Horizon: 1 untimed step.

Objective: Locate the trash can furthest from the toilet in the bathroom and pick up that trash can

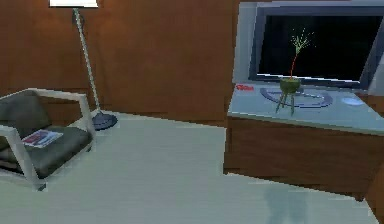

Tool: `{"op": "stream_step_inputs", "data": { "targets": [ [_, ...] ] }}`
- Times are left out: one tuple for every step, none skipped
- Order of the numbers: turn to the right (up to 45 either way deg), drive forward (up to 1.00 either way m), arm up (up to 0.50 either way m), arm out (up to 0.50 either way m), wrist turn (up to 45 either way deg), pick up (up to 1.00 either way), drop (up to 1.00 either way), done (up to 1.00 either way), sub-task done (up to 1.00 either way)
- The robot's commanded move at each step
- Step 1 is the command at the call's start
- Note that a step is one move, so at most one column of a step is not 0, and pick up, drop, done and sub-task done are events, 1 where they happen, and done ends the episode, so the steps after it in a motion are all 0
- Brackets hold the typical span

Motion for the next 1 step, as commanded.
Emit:
{"op": "stream_step_inputs", "data": {
  "targets": [
    [-45.0,0.00,0.00,0.00,0.0,0.00,0.00,0.00,0.00]
  ]
}}
